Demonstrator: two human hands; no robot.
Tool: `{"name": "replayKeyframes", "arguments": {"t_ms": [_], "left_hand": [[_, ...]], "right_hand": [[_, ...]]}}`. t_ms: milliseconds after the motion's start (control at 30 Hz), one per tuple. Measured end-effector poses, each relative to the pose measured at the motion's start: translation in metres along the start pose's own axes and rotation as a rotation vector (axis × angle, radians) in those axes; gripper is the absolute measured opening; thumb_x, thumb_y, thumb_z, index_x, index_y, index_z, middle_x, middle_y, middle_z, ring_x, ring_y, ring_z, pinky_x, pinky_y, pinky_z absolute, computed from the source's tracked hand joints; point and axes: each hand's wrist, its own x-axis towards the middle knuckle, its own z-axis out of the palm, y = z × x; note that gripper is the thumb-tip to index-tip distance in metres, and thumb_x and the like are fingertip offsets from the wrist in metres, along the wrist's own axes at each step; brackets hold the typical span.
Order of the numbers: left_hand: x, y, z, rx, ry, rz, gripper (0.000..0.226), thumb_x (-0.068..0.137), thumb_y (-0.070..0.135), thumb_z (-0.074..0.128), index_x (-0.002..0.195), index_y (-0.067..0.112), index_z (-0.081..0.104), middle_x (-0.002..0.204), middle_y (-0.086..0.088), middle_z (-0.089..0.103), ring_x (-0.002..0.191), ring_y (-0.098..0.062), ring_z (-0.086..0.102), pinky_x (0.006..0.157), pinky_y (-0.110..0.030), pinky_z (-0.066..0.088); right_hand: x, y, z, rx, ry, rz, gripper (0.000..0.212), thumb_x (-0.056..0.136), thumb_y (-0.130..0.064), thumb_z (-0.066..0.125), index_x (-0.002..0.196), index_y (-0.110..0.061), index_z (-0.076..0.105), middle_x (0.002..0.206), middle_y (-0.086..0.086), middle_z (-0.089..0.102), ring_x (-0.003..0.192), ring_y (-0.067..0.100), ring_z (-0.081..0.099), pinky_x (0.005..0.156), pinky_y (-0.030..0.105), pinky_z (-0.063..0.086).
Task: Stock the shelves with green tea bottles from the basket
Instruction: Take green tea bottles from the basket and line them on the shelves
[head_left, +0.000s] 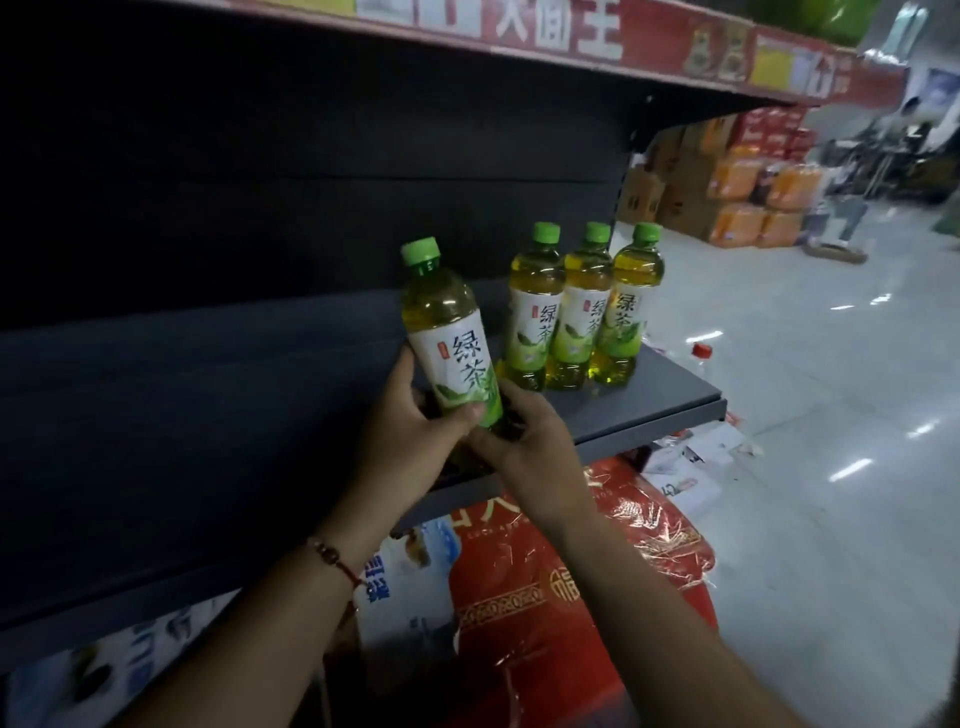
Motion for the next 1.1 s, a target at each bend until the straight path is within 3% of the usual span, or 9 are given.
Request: {"name": "replayKeyframes", "arguments": {"t_ms": [67,167,267,367,433,533,767,934,1100], "left_hand": [[0.012,-0.006,0.004,0.046,0.037,0.045,0.076,0.082,0.022,0.078,0.144,0.04,0.039,0.118,0.005,0.066,0.105,-0.013,0.066,0.084,-0.039,0.058],[0.024,-0.013,0.015,0.1,0.055,0.096,0.081,0.083,0.019,0.077,0.146,0.046,0.034,0.121,0.01,0.065,0.108,-0.01,0.065,0.086,-0.041,0.059],[0.039,-0.018,0.028,0.18,0.055,0.153,0.082,0.085,0.021,0.075,0.146,0.052,0.029,0.132,0.012,0.061,0.115,-0.011,0.061,0.088,-0.043,0.058],[0.053,-0.023,0.038,0.229,0.086,0.187,0.078,0.085,0.026,0.074,0.145,0.052,0.031,0.132,0.014,0.06,0.115,-0.013,0.061,0.087,-0.046,0.057],[0.061,-0.027,0.041,0.243,0.12,0.185,0.078,0.085,0.028,0.074,0.146,0.05,0.031,0.133,0.013,0.06,0.115,-0.013,0.061,0.088,-0.047,0.057],[0.069,-0.033,0.044,0.27,0.15,0.197,0.076,0.087,0.027,0.073,0.147,0.047,0.031,0.135,0.012,0.059,0.117,-0.013,0.059,0.09,-0.046,0.056],[0.078,-0.038,0.046,0.324,0.177,0.19,0.075,0.088,0.029,0.071,0.15,0.043,0.029,0.137,0.009,0.057,0.12,-0.018,0.057,0.09,-0.048,0.055],[0.068,-0.033,0.043,0.408,0.138,0.17,0.068,0.092,0.038,0.065,0.149,0.043,0.029,0.138,0.008,0.056,0.121,-0.017,0.056,0.088,-0.045,0.054],[0.034,-0.022,0.039,0.707,0.092,0.184,0.049,0.097,0.043,0.053,0.145,0.034,0.044,0.137,0.001,0.055,0.12,-0.022,0.054,0.078,-0.033,0.042]], "right_hand": [[0.012,0.01,0.006,-0.007,0.038,-0.048,0.043,0.089,-0.014,0.071,0.129,-0.024,0.061,0.111,-0.017,0.066,0.102,-0.009,0.061,0.081,0.008,0.048],[0.023,0.024,0.011,0.012,0.087,-0.03,0.047,0.089,-0.009,0.069,0.132,-0.025,0.059,0.107,-0.03,0.062,0.101,-0.018,0.058,0.085,0.009,0.049],[0.035,0.04,0.012,0.016,0.134,0.006,0.049,0.089,-0.014,0.068,0.136,-0.026,0.058,0.12,-0.02,0.066,0.111,-0.007,0.06,0.098,0.03,0.053],[0.046,0.049,0.01,-0.008,0.177,0.011,0.055,0.087,-0.022,0.068,0.14,-0.029,0.054,0.13,-0.013,0.063,0.121,0.003,0.056,0.103,0.038,0.05],[0.052,0.052,0.01,-0.007,0.17,0.015,0.064,0.083,-0.026,0.066,0.144,-0.03,0.049,0.135,-0.011,0.059,0.128,0.006,0.052,0.107,0.039,0.047],[0.057,0.06,0.008,0.027,0.12,0.012,0.07,0.083,-0.014,0.069,0.146,-0.032,0.045,0.141,-0.013,0.055,0.131,0.003,0.049,0.11,0.035,0.044],[0.062,0.066,0.002,0.03,0.047,0.021,0.073,0.085,-0.01,0.071,0.15,-0.026,0.041,0.144,-0.016,0.051,0.13,-0.006,0.046,0.107,0.015,0.039],[0.051,0.053,-0.009,-0.075,0.013,0.019,0.065,0.089,-0.017,0.068,0.148,-0.028,0.043,0.142,-0.01,0.054,0.13,0.004,0.048,0.108,0.026,0.043],[0.027,0.039,-0.033,-0.414,-0.033,0.029,0.062,0.09,-0.024,0.065,0.148,-0.023,0.043,0.142,-0.002,0.051,0.13,0.018,0.047,0.105,0.041,0.046]]}}
